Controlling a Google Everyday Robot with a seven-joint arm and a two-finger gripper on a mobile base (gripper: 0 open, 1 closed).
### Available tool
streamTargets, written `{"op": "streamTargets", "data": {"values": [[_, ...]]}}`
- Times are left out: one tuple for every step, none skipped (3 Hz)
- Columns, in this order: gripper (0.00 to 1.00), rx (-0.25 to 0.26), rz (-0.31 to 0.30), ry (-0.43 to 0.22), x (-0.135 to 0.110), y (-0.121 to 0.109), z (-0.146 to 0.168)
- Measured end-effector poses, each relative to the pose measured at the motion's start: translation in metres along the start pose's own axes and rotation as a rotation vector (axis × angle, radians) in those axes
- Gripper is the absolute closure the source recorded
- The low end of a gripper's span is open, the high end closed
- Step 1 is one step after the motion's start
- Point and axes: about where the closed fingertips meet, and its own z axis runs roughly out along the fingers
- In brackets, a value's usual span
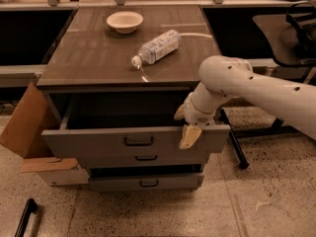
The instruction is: Open top drawer
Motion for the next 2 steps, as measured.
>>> {"op": "streamTargets", "data": {"values": [[0.0,-0.002,-0.001,0.0,-0.0002,0.0004,0.0008],[0.0,-0.002,-0.001,0.0,-0.0002,0.0005,0.0008]]}}
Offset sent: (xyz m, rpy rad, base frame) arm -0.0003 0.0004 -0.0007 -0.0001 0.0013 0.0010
